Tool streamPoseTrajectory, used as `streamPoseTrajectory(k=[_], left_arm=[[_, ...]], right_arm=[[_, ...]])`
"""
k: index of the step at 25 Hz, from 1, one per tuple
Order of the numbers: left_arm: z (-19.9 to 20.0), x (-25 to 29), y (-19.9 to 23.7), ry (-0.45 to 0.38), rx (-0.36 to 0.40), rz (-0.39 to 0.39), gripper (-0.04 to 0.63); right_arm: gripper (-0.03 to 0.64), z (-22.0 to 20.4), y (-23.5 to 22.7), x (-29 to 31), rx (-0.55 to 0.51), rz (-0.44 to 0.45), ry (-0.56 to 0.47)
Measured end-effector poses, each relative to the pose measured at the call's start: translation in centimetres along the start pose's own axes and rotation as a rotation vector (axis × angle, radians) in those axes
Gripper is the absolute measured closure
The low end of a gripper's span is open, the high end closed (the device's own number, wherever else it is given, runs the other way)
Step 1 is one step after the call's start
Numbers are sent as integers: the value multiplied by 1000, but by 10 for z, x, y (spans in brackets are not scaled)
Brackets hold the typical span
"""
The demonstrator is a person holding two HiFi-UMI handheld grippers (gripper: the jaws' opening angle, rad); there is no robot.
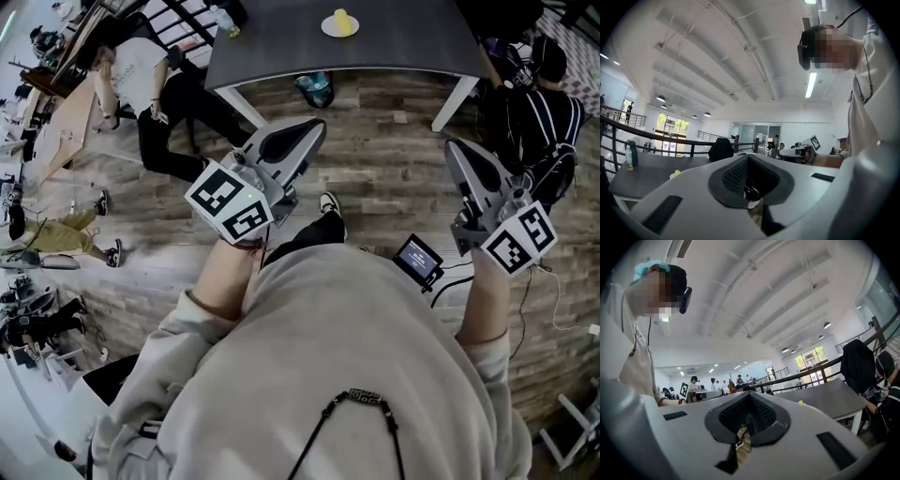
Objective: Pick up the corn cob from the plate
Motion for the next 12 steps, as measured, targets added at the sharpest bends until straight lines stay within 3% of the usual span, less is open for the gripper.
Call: streamPoseTrajectory(k=[5, 12], left_arm=[[3, 27, 40, -40, -78, -25, 589], [-3, 44, 62, -21, -27, -34, 589]], right_arm=[[601, 19, -7, 25, -37, 10, 40], [601, 25, -39, 32, 3, -46, 25]])
Point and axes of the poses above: the fingertips, and each gripper's own axes: x forward along the fingers, y to its left, z out of its top, the point moved 10 cm from there along -x, backward along the fingers, and after that the axes turned 3 degrees about -y, right-handed, at the moved point
